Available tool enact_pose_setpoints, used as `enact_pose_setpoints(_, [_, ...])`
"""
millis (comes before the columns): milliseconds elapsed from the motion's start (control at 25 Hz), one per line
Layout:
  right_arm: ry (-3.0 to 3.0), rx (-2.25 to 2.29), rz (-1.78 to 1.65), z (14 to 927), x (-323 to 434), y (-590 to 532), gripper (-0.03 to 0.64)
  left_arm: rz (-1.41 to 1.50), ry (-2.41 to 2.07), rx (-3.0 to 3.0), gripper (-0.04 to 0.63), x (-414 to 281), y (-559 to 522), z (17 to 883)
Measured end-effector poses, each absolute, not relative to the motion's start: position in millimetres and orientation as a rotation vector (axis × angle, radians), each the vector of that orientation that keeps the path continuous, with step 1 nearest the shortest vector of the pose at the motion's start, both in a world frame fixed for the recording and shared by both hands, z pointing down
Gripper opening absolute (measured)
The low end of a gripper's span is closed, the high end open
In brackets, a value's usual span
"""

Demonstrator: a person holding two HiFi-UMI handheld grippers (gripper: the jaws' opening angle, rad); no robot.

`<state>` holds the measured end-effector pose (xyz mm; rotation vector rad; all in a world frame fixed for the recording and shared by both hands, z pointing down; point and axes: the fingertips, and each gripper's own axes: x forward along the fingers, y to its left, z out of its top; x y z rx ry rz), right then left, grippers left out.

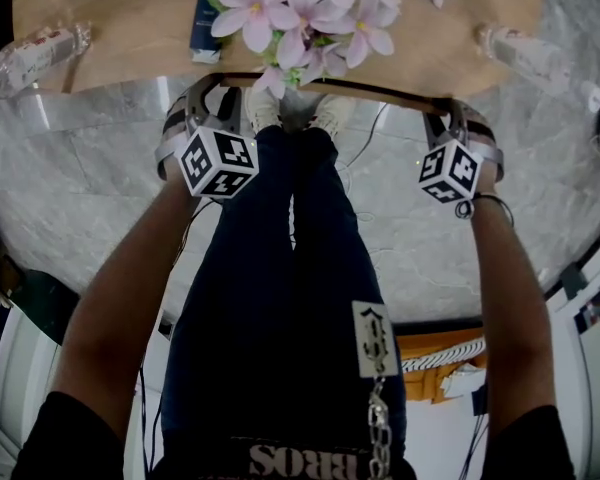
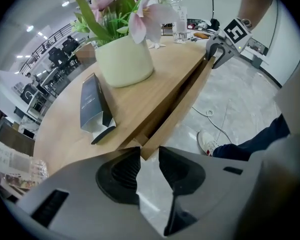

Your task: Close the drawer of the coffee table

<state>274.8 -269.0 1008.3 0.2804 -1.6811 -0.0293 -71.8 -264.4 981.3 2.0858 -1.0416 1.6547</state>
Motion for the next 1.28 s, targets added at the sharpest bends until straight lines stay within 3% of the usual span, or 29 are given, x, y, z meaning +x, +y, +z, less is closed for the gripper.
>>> enact_pose_setpoints(720, [-1.721,0.178,-0.015,1008.3,276.6,-181.4,0.103,1.628,-0.932,1.972,0.13,-69.1,-176.0,981.7])
enact_pose_setpoints(1280, [-1.711,0.163,0.009,1009.9,272.2,-167.2,0.101,1.617,-0.931,1.953,0.132,-73.5,-167.2,982.8])
